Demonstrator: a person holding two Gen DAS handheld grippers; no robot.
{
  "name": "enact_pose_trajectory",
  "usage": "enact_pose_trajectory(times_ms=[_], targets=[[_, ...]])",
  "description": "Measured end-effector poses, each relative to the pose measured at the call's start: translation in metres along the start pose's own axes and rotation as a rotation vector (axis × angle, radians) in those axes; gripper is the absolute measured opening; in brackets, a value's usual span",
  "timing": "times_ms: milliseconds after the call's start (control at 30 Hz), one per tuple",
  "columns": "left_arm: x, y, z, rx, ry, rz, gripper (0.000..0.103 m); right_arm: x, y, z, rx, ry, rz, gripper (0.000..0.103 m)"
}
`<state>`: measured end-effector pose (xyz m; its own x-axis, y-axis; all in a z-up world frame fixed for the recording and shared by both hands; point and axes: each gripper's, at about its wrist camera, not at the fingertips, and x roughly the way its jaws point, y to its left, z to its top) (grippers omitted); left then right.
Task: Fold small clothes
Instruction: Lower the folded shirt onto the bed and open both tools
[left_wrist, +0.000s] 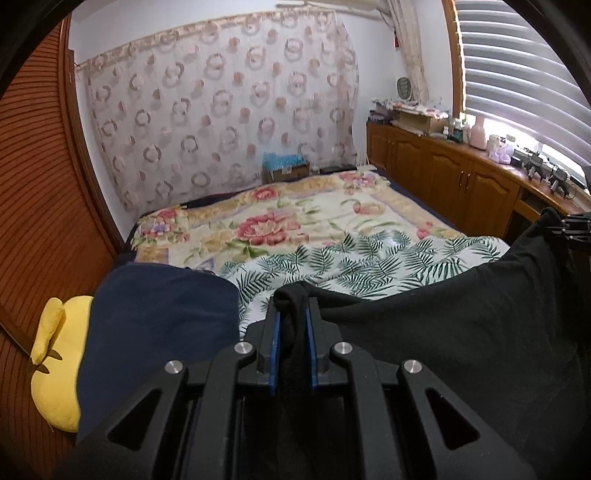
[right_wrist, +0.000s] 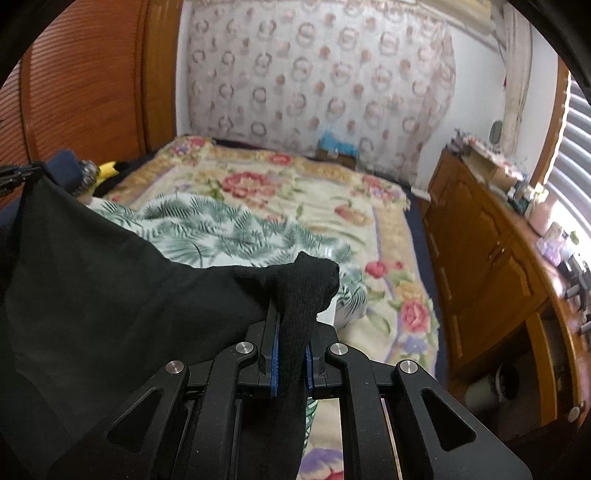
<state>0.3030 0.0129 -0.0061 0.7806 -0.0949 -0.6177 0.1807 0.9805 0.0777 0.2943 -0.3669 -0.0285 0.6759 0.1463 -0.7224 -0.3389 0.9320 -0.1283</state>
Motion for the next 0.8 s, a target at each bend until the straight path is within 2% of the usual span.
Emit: enact_pose_trajectory(times_ms=[233, 367, 500, 567, 667, 800], targets=[[0.019, 0.001, 0.0, -0.004, 0.043, -0.003, 0.014, 0.023, -0.005, -0.001, 0.04, 0.044, 0.014, 0.009], [0.015, 0.002, 0.0, 0.004, 0.046, 0.011, 0.021, 0.02, -0.007, 0.002, 0.077, 0.056, 0.002, 0.018], [-0.008, 0.001, -0.005, -0.016, 0.035, -0.051, 0.037, -0.001, -0.007, 0.0, 0.101, 0.018, 0.001, 0.022], [-0.025, -0.002, -0.011, -0.016, 0.017, -0.071, 0.044, -0.016, -0.007, -0.003, 0.118, -0.007, 0.008, 0.03], [-0.047, -0.005, -0.021, -0.034, 0.006, -0.102, 0.062, -0.045, 0.0, -0.009, 0.14, -0.046, 0.012, 0.039], [-0.075, -0.012, -0.045, -0.043, 0.004, -0.121, 0.063, -0.08, 0.018, -0.028, 0.147, -0.073, 0.035, 0.041]])
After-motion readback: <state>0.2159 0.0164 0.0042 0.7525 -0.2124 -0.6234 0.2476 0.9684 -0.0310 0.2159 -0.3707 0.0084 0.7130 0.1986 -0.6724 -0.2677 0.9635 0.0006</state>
